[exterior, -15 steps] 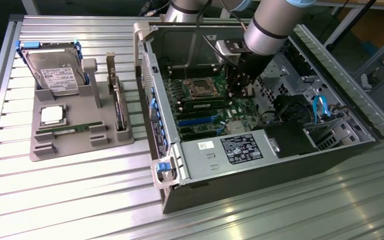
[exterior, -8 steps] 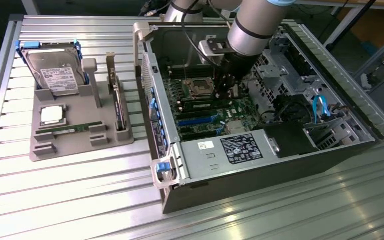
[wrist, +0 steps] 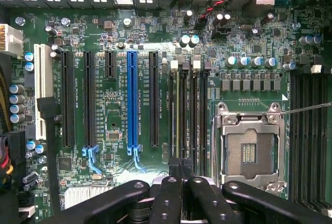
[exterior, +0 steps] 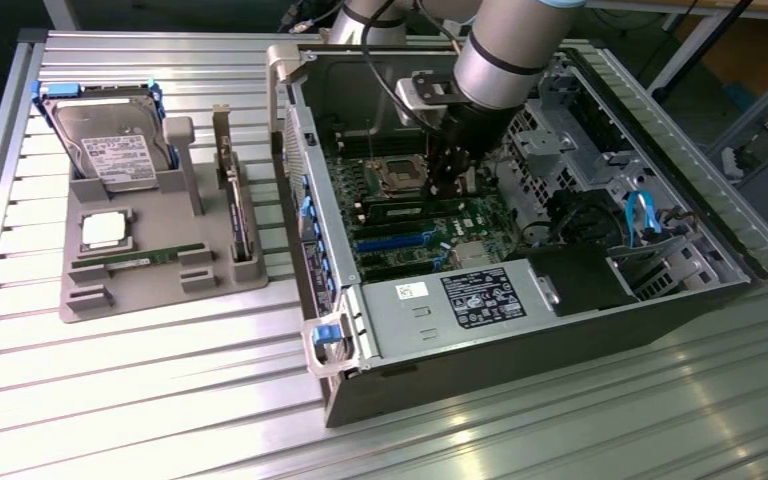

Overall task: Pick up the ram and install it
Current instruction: 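Press down the ram until it locks into place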

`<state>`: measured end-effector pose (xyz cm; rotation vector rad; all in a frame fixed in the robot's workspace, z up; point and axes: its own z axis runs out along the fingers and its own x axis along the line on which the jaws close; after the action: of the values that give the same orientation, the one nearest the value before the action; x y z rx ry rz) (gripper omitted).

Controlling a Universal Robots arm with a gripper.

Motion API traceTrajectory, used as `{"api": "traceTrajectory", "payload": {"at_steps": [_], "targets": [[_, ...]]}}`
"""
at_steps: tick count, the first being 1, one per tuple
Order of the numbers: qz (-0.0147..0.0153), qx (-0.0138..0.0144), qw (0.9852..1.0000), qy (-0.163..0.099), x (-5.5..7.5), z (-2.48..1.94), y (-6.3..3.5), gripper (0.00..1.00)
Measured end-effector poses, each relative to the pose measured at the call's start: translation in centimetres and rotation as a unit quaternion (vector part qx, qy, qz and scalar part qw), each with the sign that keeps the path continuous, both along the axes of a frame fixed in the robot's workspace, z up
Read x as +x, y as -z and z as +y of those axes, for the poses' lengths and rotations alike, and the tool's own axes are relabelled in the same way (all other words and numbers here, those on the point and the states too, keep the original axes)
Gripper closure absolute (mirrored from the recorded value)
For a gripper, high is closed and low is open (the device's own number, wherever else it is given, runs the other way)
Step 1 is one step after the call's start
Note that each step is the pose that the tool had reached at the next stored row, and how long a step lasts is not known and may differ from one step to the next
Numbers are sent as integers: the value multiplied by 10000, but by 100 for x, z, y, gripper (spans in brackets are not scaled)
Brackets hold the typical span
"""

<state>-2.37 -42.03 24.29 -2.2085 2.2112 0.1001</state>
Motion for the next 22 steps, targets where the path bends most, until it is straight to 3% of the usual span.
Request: {"api": "traceTrajectory", "payload": {"at_steps": [4, 7, 22], "targets": [[-25, 0, 10000, 1, -19, 0, -4, 90], [-25, -1, 10000, 0, -22, 0, -4, 90], [-25, 0, 10000, 1, -394, 0, -4, 90]]}}
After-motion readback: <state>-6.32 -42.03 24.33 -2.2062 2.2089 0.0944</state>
